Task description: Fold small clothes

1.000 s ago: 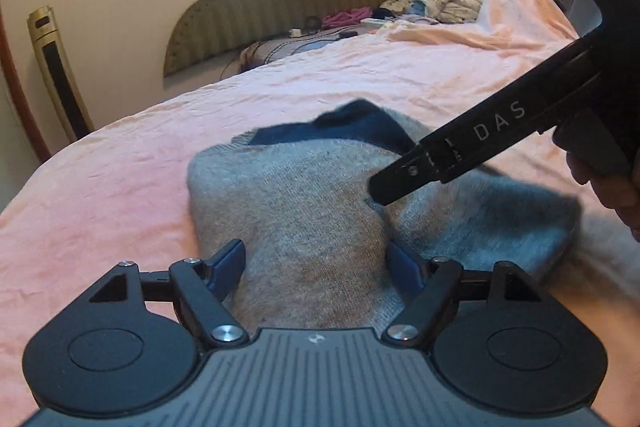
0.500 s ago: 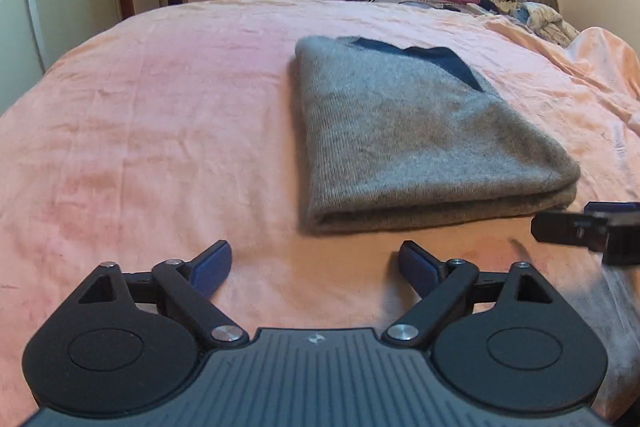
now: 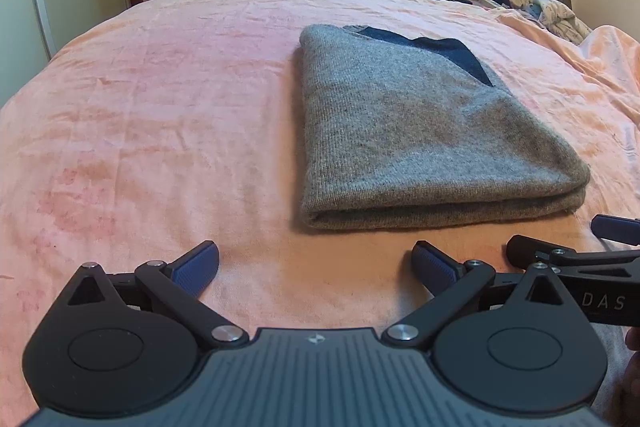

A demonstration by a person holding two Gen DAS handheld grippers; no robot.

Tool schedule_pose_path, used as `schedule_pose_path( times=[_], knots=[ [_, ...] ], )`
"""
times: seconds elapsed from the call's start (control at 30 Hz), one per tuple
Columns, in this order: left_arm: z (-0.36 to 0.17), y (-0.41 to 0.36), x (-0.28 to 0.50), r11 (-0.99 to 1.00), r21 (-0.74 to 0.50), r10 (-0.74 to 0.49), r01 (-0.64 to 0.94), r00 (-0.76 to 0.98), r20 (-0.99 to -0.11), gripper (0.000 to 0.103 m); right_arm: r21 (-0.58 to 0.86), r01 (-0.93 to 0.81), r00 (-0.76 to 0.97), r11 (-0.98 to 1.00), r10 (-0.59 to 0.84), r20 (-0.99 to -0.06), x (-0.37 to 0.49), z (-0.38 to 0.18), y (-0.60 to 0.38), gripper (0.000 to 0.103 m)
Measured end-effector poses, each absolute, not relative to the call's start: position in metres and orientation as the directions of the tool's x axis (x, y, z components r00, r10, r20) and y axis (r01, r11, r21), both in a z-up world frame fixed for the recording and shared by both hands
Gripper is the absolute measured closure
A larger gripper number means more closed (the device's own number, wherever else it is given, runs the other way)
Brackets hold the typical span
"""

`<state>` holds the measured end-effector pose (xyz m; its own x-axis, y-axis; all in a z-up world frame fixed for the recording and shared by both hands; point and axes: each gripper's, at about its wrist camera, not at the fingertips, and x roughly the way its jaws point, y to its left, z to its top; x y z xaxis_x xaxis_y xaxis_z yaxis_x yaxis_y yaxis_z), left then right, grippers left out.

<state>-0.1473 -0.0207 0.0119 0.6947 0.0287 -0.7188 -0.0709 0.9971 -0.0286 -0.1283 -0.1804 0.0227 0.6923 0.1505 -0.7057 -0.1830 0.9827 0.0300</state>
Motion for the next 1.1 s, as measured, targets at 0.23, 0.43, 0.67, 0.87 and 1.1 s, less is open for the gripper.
schedule_pose_path(
  times=[0.23, 0.43, 0.67, 0.87, 1.1],
  knots=[
    [0.0119, -0.0219, -0.1460, 0.997, -0.020, 0.035, -0.071, 0.688, -0.725, 0.000, 0.028, -0.166, 0.699, 0.986, 0.138, -0.702, -0.1299, 0.0225, -0.1796, 0.000],
    [0.0121, -0.0227, -0.1472, 0.998, -0.016, 0.033, -0.065, 0.686, -0.727, 0.000, 0.023, -0.160, 0.698, 0.987, 0.130, -0.704, -0.1291, 0.0227, -0.1786, 0.000],
    [0.0120, -0.0222, -0.1487, 0.998, -0.020, 0.029, -0.063, 0.692, -0.721, 0.000, 0.021, -0.156, 0.691, 0.987, 0.124, -0.712, -0.1267, 0.0236, -0.1768, 0.000],
    [0.0117, -0.0220, -0.1503, 0.998, -0.016, 0.026, -0.054, 0.695, -0.719, 0.000, 0.020, -0.155, 0.695, 0.988, 0.124, -0.708, -0.1277, 0.0230, -0.1773, 0.000],
    [0.0133, -0.0212, -0.1504, 0.999, -0.011, 0.021, -0.042, 0.686, -0.727, 0.000, 0.019, -0.145, 0.698, 0.989, 0.116, -0.707, -0.1296, 0.0229, -0.1751, 0.000]
  ],
)
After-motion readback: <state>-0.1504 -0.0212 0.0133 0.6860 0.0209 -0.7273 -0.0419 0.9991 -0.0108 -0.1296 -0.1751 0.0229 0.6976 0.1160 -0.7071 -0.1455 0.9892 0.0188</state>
